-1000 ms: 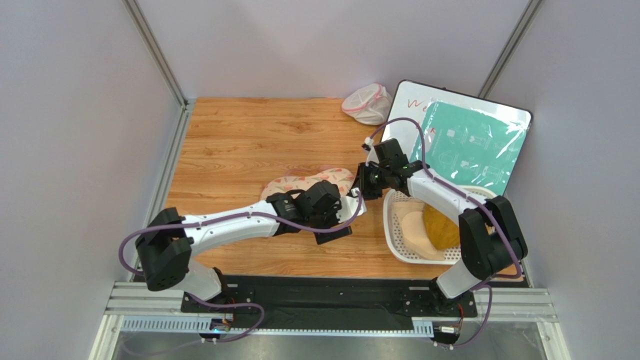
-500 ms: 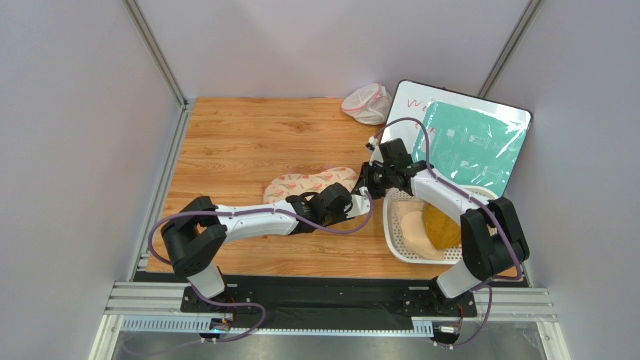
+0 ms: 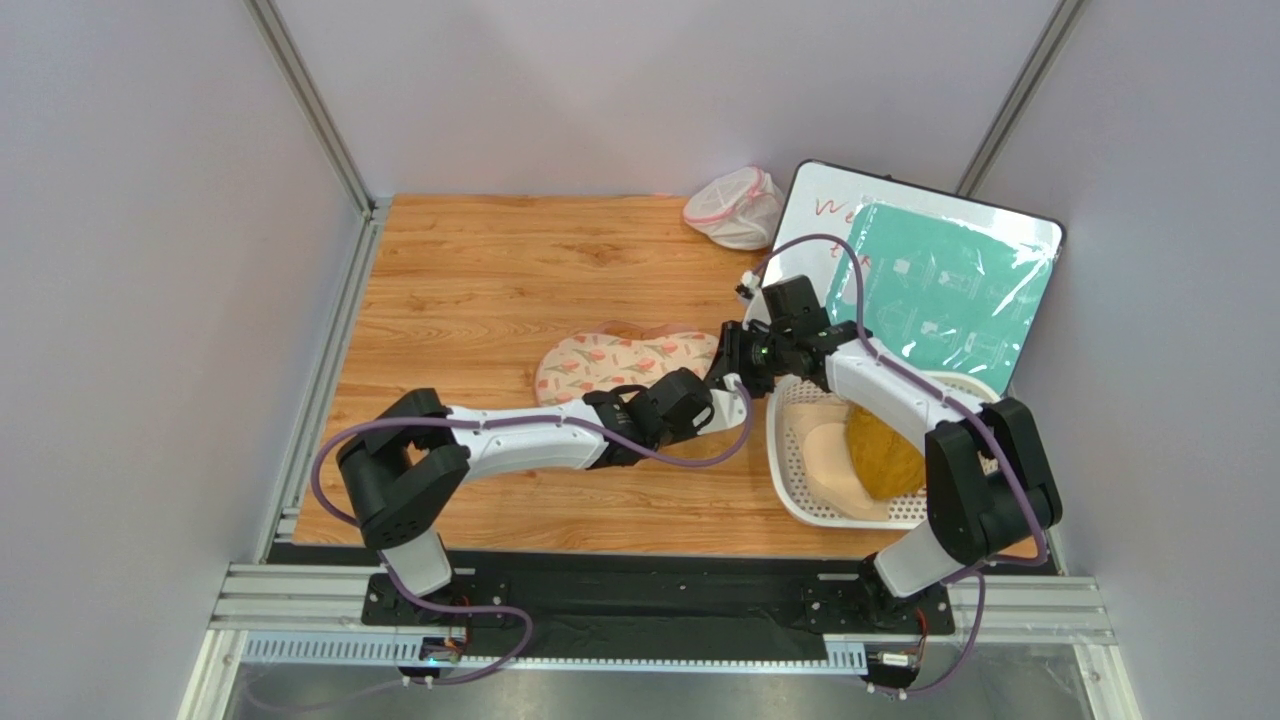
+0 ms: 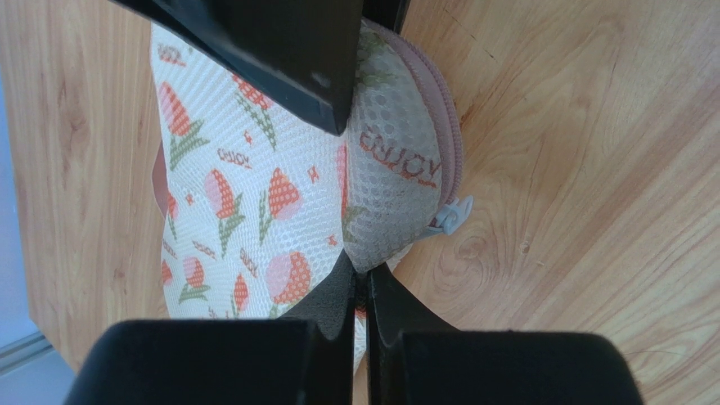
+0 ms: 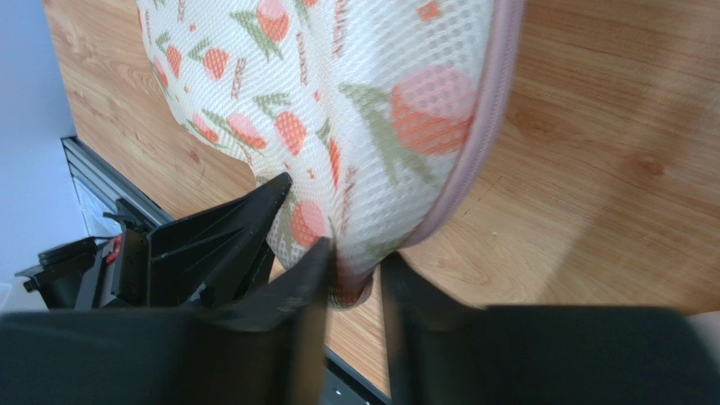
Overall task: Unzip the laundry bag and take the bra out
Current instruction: Unzip the laundry bag at the center of the board.
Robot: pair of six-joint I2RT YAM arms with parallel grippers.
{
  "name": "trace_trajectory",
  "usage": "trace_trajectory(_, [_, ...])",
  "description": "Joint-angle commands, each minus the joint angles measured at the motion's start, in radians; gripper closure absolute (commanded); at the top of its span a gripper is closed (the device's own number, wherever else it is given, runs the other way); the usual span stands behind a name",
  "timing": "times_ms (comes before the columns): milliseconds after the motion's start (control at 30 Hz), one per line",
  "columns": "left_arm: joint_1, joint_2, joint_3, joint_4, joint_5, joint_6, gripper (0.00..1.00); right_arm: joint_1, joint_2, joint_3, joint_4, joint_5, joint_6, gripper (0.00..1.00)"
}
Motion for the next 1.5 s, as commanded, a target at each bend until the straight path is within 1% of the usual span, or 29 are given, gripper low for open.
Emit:
trace_trajectory(0, [0.005,-0.055,0.072,-0.077,0.044,-0.04,1.0,-0.001,-0.052,-0.017,-0.015,-0.043,-0.018,0.54])
trace_trajectory(33, [0.005,-0.056,0.084,-0.137,0.059,-0.056,1.0,-0.001,-0.057,-0.021,-0.014,-0.037,-0.02,0.42])
trace_trajectory(100, [0.005,-0.052,0.127,-0.2,0.081,-0.1,1.0,-0.001,-0.074,-0.027,-0.017,-0.028,-0.026,0.35])
trace_trajectory(133, [0.005,-0.05,0.139,-0.25,0.083,-0.112,1.0,-0.008,-0.078,-0.03,-0.017,-0.025,-0.028,0.34])
trace_trajectory(267, [0.006,-0.046,0.198,-0.364,0.086,-0.174,1.0,-0.043,-0.121,-0.045,-0.049,-0.025,-0.044,0.33])
trace_trajectory(433, [0.012,-0.088,0.195,-0.438,0.136,-0.223,1.0,-0.124,-0.235,-0.09,-0.076,-0.035,-0.049,0.32])
trace_trajectory(533, [0.023,-0.13,0.198,-0.467,0.22,-0.243,1.0,-0.153,-0.324,-0.111,-0.09,-0.028,-0.055,0.33])
trace_trajectory(667, [0.057,-0.191,0.184,-0.478,0.363,-0.271,1.0,-0.155,-0.467,-0.157,-0.075,-0.005,-0.045,0.32])
trace_trajectory(733, [0.069,-0.204,0.184,-0.484,0.412,-0.275,1.0,-0.153,-0.521,-0.211,-0.043,0.005,-0.041,0.33])
trace_trajectory(767, [0.075,-0.214,0.187,-0.487,0.429,-0.28,1.0,-0.155,-0.579,-0.237,-0.024,0.002,-0.041,0.33])
trace_trajectory(900, [0.107,-0.224,0.202,-0.499,0.517,-0.301,1.0,-0.135,-0.722,-0.365,0.058,-0.034,-0.051,0.36])
trace_trajectory(933, [0.113,-0.222,0.21,-0.502,0.561,-0.306,1.0,-0.094,-0.745,-0.382,0.1,-0.032,-0.051,0.36])
trace_trajectory(967, [0.126,-0.217,0.216,-0.507,0.575,-0.307,1.0,-0.063,-0.785,-0.399,0.118,-0.022,-0.051,0.36])
trace_trajectory(1000, [0.13,-0.214,0.219,-0.515,0.581,-0.312,1.0,-0.022,-0.801,-0.412,0.132,0.047,-0.048,0.37])
trace_trajectory(1033, [0.135,-0.211,0.227,-0.519,0.593,-0.314,1.0,0.074,-0.814,-0.425,0.152,0.09,-0.046,0.37])
trace_trajectory(1067, [0.138,-0.205,0.23,-0.522,0.599,-0.317,1.0,0.124,-0.828,-0.429,0.16,0.135,-0.045,0.38])
trace_trajectory(1100, [0.143,-0.202,0.233,-0.524,0.606,-0.326,1.0,0.22,-0.836,-0.432,0.181,0.229,-0.041,0.38])
trace_trajectory(1167, [0.146,-0.188,0.241,-0.528,0.627,-0.333,1.0,0.309,-0.839,-0.433,0.203,0.326,-0.031,0.4])
trace_trajectory(1200, [0.15,-0.182,0.244,-0.53,0.633,-0.343,1.0,0.352,-0.835,-0.432,0.21,0.416,-0.026,0.41])
trace_trajectory(1233, [0.156,-0.172,0.248,-0.532,0.652,-0.347,1.0,0.444,-0.821,-0.429,0.224,0.464,-0.023,0.41])
trace_trajectory(1267, [0.159,-0.165,0.253,-0.536,0.661,-0.349,1.0,0.486,-0.812,-0.423,0.233,0.524,-0.026,0.41])
trace_trajectory(1300, [0.166,-0.161,0.256,-0.541,0.67,-0.35,1.0,0.564,-0.799,-0.416,0.243,0.629,-0.028,0.41])
trace_trajectory(1367, [0.169,-0.151,0.261,-0.542,0.688,-0.349,1.0,0.624,-0.747,-0.394,0.247,0.733,-0.035,0.41])
trace_trajectory(1400, [0.172,-0.15,0.261,-0.544,0.693,-0.35,1.0,0.658,-0.727,-0.384,0.246,0.812,-0.031,0.41])
trace_trajectory(1467, [0.172,-0.151,0.259,-0.542,0.696,-0.349,1.0,0.666,-0.666,-0.36,0.246,0.85,-0.02,0.42])
